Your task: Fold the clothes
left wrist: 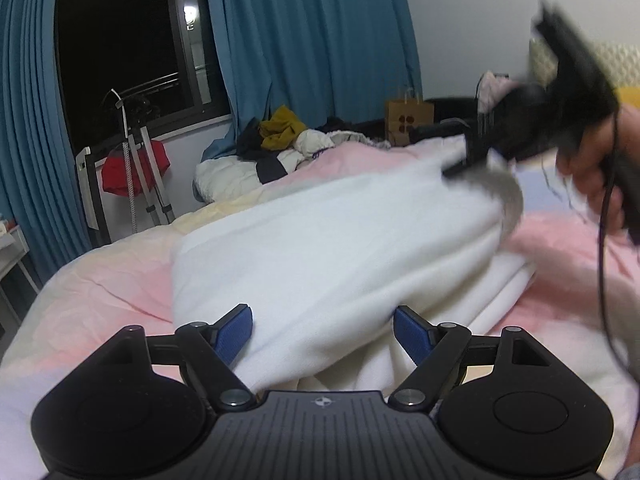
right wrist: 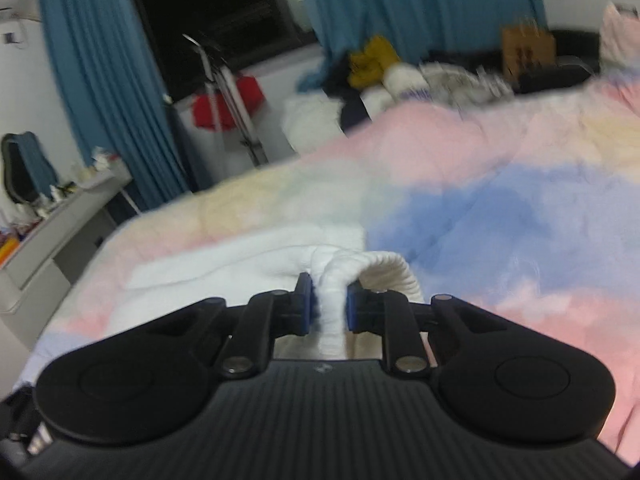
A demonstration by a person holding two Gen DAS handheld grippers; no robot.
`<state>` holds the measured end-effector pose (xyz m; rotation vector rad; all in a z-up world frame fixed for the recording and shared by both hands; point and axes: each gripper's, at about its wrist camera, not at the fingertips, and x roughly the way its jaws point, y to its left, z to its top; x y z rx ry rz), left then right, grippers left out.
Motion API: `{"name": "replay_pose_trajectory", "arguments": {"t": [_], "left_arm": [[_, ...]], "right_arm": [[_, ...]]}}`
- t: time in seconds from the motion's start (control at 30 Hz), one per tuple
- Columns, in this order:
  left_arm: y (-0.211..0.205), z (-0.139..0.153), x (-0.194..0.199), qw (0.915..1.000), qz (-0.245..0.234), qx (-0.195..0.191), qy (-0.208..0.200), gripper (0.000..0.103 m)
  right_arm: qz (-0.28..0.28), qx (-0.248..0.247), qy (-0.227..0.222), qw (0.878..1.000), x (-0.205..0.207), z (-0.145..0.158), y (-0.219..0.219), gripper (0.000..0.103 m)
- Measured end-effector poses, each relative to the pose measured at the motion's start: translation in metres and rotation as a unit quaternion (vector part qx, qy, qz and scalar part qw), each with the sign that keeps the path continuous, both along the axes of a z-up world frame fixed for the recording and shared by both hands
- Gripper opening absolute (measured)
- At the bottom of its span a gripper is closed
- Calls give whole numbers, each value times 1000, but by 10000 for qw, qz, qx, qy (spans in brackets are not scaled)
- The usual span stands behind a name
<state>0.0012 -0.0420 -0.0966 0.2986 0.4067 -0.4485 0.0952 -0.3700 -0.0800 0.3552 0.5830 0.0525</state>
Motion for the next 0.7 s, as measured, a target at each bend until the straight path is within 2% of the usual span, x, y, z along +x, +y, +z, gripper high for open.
{"name": "replay_pose_trajectory", "arguments": {"t": [0.1, 0.27, 0.37, 0.43, 0.47, 0.5, 0.57, 0.7], "left_arm": [[11, 8, 4, 9991, 114, -392, 133, 82], [30, 21, 11, 9936, 462, -964, 359, 84], [46, 29, 14, 9884, 640, -1293, 472, 89], [59, 34, 17, 9835, 803, -1519, 561, 94], [65, 36, 20, 9809, 896, -1616, 605, 95], [72, 37, 23, 9783, 1013, -1681, 657, 96], [85, 37, 30, 9719, 1242, -1823, 824, 97], [110, 28, 46, 9535, 1549, -2163, 1416, 97]], "right_arm": [[-92, 170, 152, 9997, 2, -11, -2, 21], [-78, 609, -47, 9981, -22, -4, -4, 26], [-158, 714, -153, 9972, -43, 2, -5, 27], [-274, 859, -140, 9958, -53, 6, -8, 31], [-321, 947, -116, 9949, -58, 7, -10, 43], [-349, 1014, -79, 9942, -63, 6, -9, 61], [-323, 962, 66, 9948, -68, 3, -5, 82], [-134, 877, 607, 9942, -56, -14, 2, 82]]}}
